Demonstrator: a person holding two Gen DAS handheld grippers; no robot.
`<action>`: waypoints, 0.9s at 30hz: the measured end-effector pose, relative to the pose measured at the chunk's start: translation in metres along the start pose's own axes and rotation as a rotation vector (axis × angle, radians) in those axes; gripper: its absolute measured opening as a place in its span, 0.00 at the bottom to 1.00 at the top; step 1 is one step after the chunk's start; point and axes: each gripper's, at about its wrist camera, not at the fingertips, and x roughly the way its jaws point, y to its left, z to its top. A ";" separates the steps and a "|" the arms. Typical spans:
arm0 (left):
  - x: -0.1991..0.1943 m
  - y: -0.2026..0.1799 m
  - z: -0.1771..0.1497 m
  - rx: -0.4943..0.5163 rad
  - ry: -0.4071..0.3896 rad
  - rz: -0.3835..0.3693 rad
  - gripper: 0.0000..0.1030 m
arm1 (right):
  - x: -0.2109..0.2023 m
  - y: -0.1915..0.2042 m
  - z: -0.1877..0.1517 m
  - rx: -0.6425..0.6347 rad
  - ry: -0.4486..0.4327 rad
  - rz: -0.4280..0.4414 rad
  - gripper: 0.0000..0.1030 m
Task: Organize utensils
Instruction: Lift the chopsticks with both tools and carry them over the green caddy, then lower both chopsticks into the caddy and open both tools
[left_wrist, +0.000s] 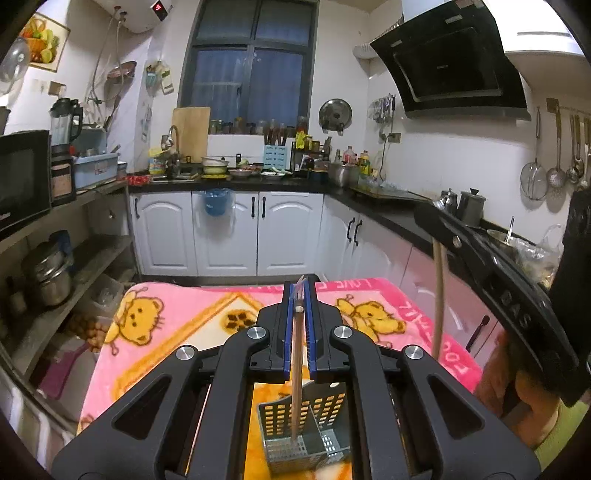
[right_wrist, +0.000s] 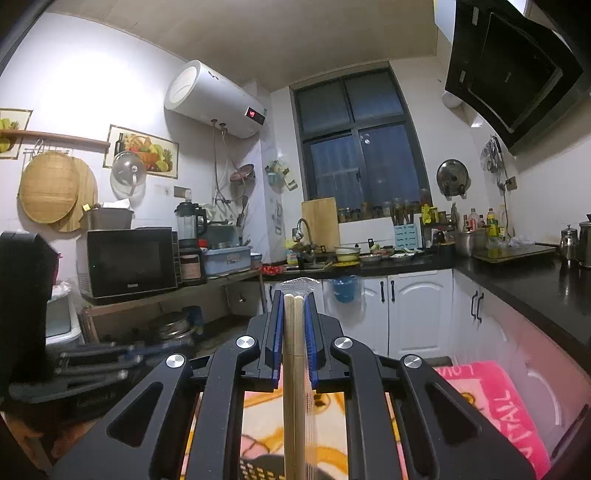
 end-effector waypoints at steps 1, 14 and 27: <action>0.001 0.001 -0.001 -0.001 0.001 0.001 0.03 | 0.003 0.000 -0.002 -0.007 -0.006 -0.008 0.10; 0.021 0.008 -0.020 -0.006 0.007 0.017 0.03 | 0.035 -0.019 -0.036 0.009 -0.003 -0.107 0.11; 0.030 0.010 -0.040 -0.013 0.035 0.023 0.03 | 0.005 -0.025 -0.068 0.042 0.027 -0.081 0.20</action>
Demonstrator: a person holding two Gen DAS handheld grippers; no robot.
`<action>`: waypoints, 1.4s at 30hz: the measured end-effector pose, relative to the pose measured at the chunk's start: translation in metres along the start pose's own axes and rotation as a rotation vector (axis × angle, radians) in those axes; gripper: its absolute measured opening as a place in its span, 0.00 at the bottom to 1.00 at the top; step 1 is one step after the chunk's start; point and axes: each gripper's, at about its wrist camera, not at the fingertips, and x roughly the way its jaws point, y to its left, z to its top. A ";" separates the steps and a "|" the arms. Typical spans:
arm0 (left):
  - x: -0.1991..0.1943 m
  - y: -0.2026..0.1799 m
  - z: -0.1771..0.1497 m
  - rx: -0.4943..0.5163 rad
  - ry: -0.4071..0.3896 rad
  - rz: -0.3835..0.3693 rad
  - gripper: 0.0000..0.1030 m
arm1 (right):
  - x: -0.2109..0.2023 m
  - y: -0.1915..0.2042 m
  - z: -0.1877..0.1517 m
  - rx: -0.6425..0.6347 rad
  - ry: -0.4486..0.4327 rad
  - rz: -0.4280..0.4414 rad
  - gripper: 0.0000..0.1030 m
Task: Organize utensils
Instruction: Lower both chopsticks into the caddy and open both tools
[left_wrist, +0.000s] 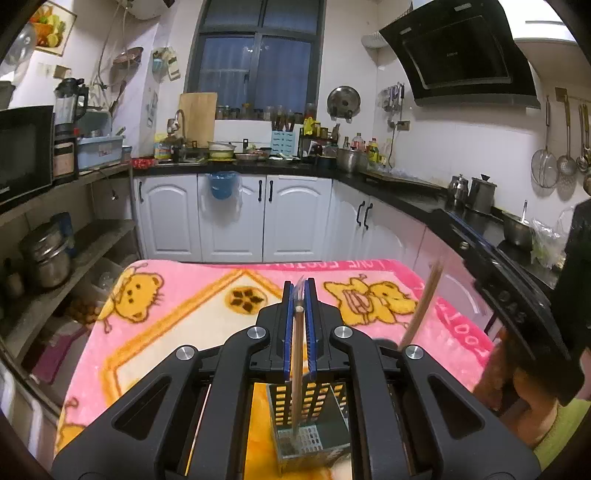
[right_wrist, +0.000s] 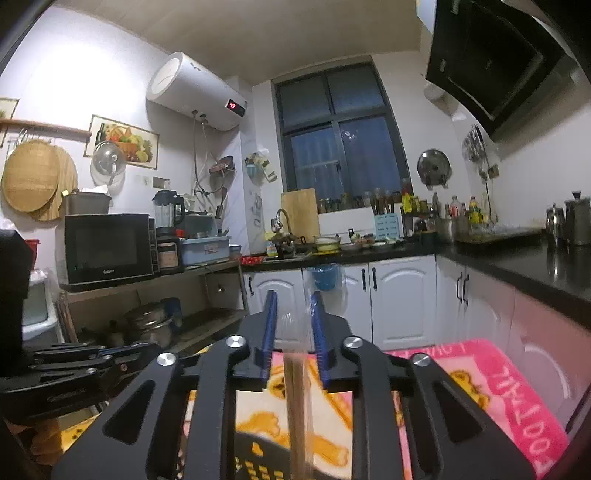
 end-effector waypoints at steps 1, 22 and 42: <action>0.001 0.000 -0.001 -0.001 0.006 -0.001 0.03 | -0.004 -0.002 -0.001 0.005 0.005 -0.001 0.20; -0.009 -0.008 -0.030 -0.016 0.074 -0.033 0.33 | -0.056 -0.028 -0.022 0.083 0.337 -0.074 0.58; -0.054 -0.013 -0.047 -0.029 0.071 -0.049 0.90 | -0.104 -0.024 -0.033 0.069 0.425 -0.068 0.80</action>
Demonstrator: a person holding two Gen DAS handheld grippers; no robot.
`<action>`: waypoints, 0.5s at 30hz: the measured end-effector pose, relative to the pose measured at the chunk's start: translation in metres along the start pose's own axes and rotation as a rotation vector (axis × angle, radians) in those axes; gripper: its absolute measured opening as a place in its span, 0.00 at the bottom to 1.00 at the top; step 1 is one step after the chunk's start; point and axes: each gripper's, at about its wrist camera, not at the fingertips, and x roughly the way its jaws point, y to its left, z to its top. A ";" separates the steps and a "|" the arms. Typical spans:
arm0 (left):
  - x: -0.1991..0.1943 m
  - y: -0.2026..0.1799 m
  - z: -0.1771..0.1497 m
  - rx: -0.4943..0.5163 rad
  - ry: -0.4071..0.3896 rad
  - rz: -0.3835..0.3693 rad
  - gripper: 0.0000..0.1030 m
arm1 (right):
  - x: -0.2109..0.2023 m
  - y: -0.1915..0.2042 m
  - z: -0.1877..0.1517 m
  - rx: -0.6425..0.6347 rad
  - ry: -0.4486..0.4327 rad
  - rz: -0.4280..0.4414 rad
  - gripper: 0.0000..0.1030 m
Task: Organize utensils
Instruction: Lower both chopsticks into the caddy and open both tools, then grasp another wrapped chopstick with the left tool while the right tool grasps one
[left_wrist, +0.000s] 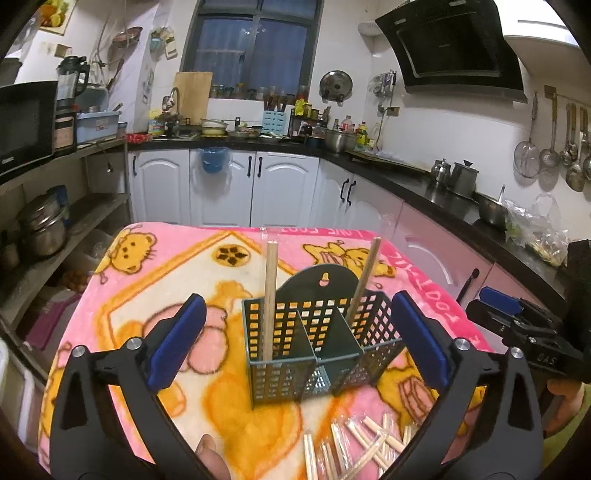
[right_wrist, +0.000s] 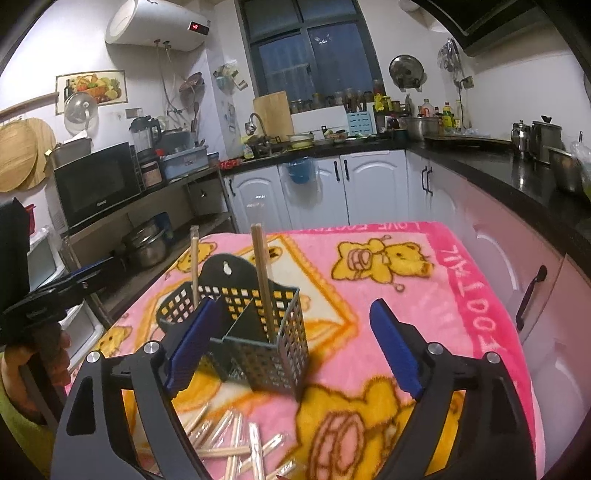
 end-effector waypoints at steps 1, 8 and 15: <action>-0.001 0.000 -0.001 0.001 -0.001 0.001 0.90 | -0.001 0.000 -0.003 -0.006 0.006 -0.003 0.80; -0.016 -0.002 -0.012 0.012 -0.003 0.009 0.90 | -0.010 -0.004 -0.016 -0.010 0.028 0.010 0.81; -0.027 -0.006 -0.030 0.022 0.023 0.000 0.90 | -0.014 -0.009 -0.031 -0.032 0.073 0.010 0.81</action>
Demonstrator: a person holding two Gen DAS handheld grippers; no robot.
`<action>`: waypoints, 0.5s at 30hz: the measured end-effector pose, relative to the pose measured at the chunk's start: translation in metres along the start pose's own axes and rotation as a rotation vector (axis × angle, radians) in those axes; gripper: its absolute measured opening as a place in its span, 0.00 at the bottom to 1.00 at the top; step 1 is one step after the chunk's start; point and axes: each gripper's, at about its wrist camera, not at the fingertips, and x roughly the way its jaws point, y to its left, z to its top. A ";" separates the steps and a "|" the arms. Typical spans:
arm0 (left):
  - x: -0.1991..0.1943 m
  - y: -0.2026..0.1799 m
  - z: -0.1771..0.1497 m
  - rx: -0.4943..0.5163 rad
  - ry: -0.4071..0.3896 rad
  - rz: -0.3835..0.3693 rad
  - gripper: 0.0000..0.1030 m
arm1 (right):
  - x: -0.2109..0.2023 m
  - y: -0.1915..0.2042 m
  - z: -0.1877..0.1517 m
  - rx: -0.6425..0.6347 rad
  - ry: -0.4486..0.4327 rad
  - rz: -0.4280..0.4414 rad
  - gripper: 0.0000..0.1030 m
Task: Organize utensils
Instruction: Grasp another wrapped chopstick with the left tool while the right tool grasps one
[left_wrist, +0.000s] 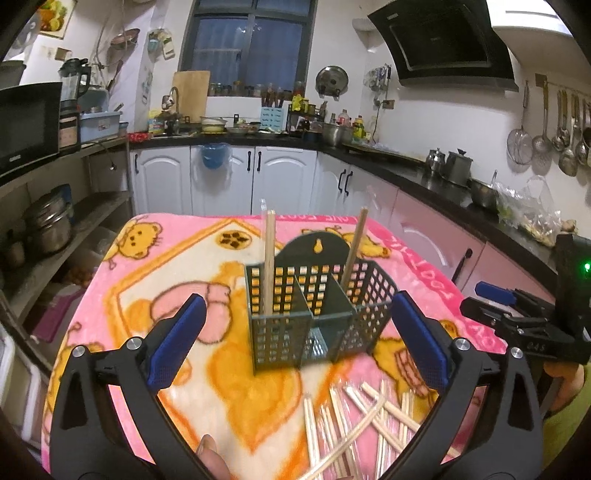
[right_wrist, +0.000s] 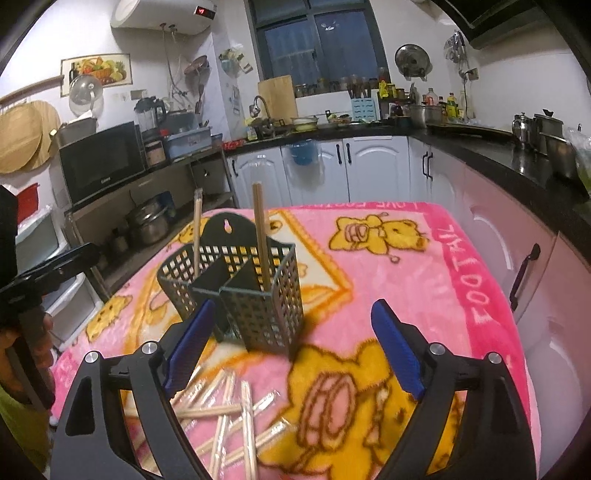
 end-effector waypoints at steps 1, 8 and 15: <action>-0.001 -0.001 -0.003 0.000 0.004 -0.005 0.90 | 0.000 -0.001 -0.003 -0.006 0.010 0.003 0.81; 0.009 -0.011 -0.037 0.030 0.093 -0.034 0.90 | 0.000 -0.005 -0.021 -0.012 0.054 0.007 0.81; 0.026 -0.030 -0.066 0.102 0.179 -0.074 0.86 | 0.005 -0.006 -0.035 -0.027 0.102 0.027 0.70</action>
